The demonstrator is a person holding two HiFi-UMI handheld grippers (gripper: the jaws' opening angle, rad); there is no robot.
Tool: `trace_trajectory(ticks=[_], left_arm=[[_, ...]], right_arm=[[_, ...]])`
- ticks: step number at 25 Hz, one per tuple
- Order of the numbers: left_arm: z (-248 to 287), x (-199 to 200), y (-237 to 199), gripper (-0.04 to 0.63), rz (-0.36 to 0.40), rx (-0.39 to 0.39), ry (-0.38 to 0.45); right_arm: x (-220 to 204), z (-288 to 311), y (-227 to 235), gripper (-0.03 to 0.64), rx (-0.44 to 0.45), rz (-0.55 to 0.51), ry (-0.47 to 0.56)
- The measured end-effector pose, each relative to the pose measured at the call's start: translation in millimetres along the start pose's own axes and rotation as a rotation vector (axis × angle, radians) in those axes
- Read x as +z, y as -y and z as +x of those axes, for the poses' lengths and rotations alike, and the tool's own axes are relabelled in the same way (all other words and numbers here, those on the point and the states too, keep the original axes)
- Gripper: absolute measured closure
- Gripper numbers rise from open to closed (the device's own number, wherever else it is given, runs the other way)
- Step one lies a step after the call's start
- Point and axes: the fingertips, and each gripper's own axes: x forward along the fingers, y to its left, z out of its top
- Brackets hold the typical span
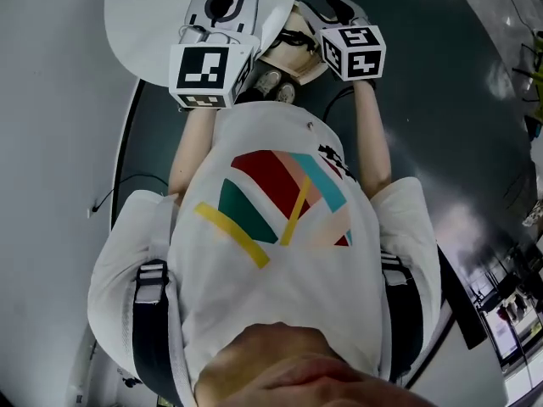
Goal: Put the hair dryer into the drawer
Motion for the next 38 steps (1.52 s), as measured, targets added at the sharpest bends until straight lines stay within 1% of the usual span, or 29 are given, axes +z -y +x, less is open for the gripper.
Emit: trace_trajectory(ticks=[4, 6, 8, 10, 14, 16, 18, 20, 23, 26, 28, 38], left_arm=[[6.3, 14.4, 11.4, 0.580, 0.033, -0.027, 0.014], [7.3, 21.1, 15.9, 0.581, 0.057, -0.033, 0.021], [7.6, 27.0, 19.3, 0.581, 0.064, -0.044, 0.028], [7.6, 32.7, 22.6, 0.581, 0.059, -0.064, 0.038], [4.7, 47.1, 28.1, 0.581, 0.066, -0.086, 0.075], [2.9, 53.4, 28.4, 0.580, 0.068, -0.085, 0.093], [1.8, 58.5, 27.0, 0.581, 0.068, -0.082, 0.109], [0.9, 61.0, 24.4, 0.580, 0.067, -0.072, 0.118], [0.4, 60.7, 21.8, 0.581, 0.067, -0.057, 0.121], [0.1, 61.4, 22.0, 0.581, 0.077, -0.053, 0.130], [0.1, 61.8, 22.9, 0.581, 0.083, -0.053, 0.136], [0.3, 60.8, 22.6, 0.581, 0.077, -0.059, 0.142]], right_arm=[[55.1, -34.4, -4.4, 0.405, -0.056, 0.096, 0.207], [77.0, -51.3, -9.0, 0.405, -0.082, 0.127, 0.297], [96.5, -66.6, -14.1, 0.424, -0.118, 0.120, 0.371], [113.5, -80.9, -18.0, 0.473, -0.166, 0.087, 0.433], [137.9, -106.2, -22.8, 0.537, -0.251, 0.019, 0.527], [144.9, -115.2, -25.0, 0.568, -0.284, -0.013, 0.555], [148.8, -121.5, -27.5, 0.584, -0.313, -0.040, 0.578], [150.0, -125.5, -32.1, 0.600, -0.322, -0.048, 0.598], [149.8, -127.7, -42.2, 0.603, -0.322, -0.069, 0.604], [150.4, -128.2, -47.0, 0.606, -0.344, -0.072, 0.590], [156.1, -128.4, -49.4, 0.606, -0.342, -0.079, 0.623], [155.5, -130.7, -45.8, 0.606, -0.359, -0.082, 0.615]])
